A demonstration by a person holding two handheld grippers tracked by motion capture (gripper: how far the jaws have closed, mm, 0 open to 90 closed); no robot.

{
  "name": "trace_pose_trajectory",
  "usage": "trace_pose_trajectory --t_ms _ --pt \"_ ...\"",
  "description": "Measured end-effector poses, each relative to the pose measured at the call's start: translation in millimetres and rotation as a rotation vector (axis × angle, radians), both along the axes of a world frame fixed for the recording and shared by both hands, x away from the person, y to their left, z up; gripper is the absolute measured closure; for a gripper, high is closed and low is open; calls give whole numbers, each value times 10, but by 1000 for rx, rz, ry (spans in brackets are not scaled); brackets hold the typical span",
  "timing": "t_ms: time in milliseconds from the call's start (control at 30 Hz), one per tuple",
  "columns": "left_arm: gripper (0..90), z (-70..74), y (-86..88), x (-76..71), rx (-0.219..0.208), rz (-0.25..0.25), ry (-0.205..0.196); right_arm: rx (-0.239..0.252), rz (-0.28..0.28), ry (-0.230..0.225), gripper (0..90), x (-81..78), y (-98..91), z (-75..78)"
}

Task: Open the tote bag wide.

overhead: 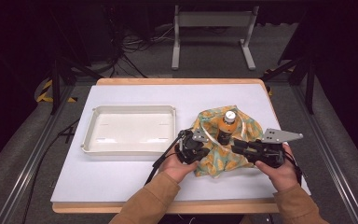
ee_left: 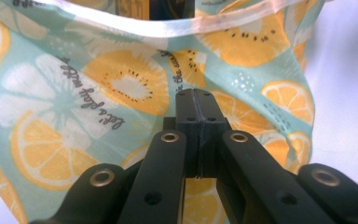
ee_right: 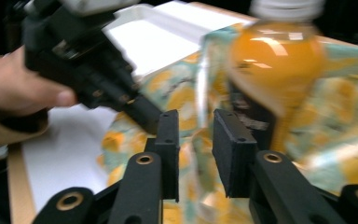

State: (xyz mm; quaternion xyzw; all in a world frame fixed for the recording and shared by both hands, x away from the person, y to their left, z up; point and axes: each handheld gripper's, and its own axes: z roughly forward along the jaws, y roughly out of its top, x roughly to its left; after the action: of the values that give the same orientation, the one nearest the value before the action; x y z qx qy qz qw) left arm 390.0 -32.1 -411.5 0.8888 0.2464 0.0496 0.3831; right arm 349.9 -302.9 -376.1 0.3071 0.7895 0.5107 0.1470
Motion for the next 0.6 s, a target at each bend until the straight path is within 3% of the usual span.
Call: trace_pose_trajectory --t_ms 167,400,533,600 --pt "900 -23 14 1 14 5 5 -19 -56 22 735 70 -92 -74" --pt "900 -53 44 5 13 10 19 -110 -116 67 751 230 -134 -311" --pt "900 -59 54 8 17 11 18 -129 -144 74 709 282 -191 -373" --pt "900 -64 56 5 15 14 25 -127 -162 80 619 309 -233 -415"
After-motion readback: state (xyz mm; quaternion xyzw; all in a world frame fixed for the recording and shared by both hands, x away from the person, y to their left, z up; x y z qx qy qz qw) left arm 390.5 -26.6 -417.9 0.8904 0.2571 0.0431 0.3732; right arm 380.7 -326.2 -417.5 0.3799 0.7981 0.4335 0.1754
